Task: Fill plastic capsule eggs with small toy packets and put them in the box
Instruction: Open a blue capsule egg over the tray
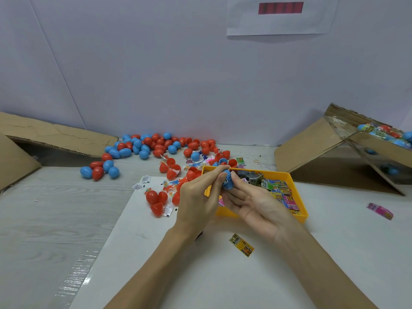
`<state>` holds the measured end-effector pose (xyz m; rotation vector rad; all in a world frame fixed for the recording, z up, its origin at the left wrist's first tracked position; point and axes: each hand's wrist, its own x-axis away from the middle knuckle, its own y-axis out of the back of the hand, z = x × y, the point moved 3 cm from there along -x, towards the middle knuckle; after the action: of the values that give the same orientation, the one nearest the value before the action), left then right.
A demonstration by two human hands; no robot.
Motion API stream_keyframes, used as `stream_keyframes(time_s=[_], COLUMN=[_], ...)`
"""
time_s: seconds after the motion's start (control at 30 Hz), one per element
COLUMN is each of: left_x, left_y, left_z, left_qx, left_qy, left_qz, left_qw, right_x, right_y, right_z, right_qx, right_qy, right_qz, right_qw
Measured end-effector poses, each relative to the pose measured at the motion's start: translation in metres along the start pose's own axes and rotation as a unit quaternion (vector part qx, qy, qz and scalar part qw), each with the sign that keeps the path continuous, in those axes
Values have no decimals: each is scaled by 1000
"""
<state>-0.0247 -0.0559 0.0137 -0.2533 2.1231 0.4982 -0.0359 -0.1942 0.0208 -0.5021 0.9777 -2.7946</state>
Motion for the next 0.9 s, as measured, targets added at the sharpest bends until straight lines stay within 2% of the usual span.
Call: stream_keyframes(time_s=[0.17,0.33,0.43,0.53,0.73,0.8,0.9], left_x=[0,-1,-4,-7,-11,-12,-10], left_y=[1,0,-2,-3,-1,-1,-2], left_z=[-2,-1,-2,-2,3,3,5], left_qx=[8,32,84,116,166,182,156], left_qy=[5,54,104,131,179,192,210], left_qz=[-12,-25,14,63,86,104,92], left_qw=[1000,998,991,983,966,959,961], right_x=[1,1,0,-1,-1,-1,3], right_y=[0,-2,-2,2,5,4,6], right_z=[0,-2,-1,4,8,10,16], right_qx=[-3,-26,-29,12,92,156,343], right_qy=[-1,-13,-5,42,109,151,236], right_qz=[-1,7,23,17,24,-1,-86], right_qw=[1000,1000,999,999,989,976,905])
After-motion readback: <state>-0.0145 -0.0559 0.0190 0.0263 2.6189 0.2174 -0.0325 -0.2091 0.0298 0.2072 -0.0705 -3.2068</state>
